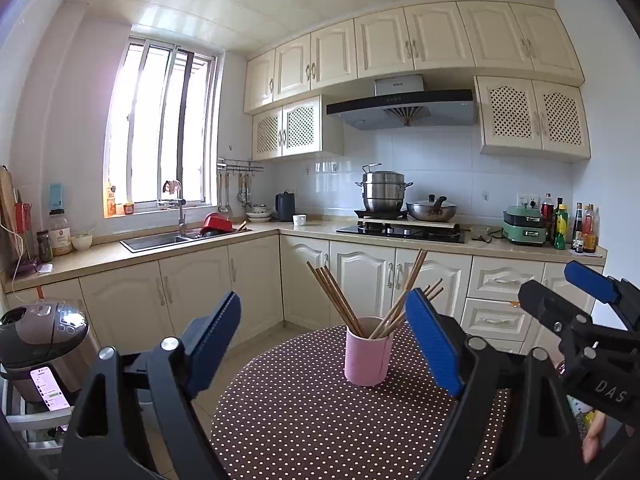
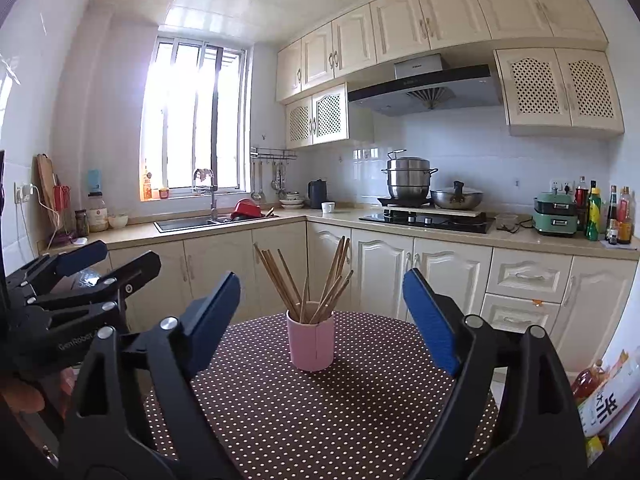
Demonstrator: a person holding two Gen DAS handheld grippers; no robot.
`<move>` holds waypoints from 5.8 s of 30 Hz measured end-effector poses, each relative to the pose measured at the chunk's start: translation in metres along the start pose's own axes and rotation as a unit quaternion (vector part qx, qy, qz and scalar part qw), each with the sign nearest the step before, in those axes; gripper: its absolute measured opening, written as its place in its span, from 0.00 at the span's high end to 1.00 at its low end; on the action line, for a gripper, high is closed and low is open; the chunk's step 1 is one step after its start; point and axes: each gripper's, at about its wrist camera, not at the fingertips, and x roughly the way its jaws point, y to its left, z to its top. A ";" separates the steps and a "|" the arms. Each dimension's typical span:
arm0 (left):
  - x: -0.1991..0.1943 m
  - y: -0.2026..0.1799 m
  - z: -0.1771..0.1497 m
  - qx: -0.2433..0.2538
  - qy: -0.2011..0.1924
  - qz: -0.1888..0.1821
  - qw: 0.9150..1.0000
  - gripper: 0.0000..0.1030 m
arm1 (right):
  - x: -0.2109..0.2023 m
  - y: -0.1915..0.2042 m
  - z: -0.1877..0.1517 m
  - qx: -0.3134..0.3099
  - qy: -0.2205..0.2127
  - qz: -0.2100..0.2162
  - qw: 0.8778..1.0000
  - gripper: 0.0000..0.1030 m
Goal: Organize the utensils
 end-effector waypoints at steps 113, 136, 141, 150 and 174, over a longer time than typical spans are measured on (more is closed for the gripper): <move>-0.008 -0.005 -0.009 0.004 -0.048 -0.001 0.999 0.12 | -0.006 0.010 -0.018 -0.018 -0.010 -0.007 1.000 0.08; -0.006 -0.003 -0.008 0.005 -0.047 0.000 0.999 0.12 | -0.004 0.011 -0.018 -0.017 -0.007 -0.006 1.000 0.08; -0.006 -0.002 -0.009 0.005 -0.046 -0.001 0.999 0.12 | -0.003 0.011 -0.018 -0.016 -0.007 -0.006 1.000 0.08; -0.005 -0.001 -0.010 0.005 -0.045 -0.001 0.999 0.12 | -0.003 0.010 -0.018 -0.015 -0.006 -0.005 1.000 0.08; -0.004 -0.003 -0.013 0.006 -0.043 0.001 0.999 0.12 | -0.003 0.005 -0.019 -0.011 -0.004 -0.004 1.000 0.08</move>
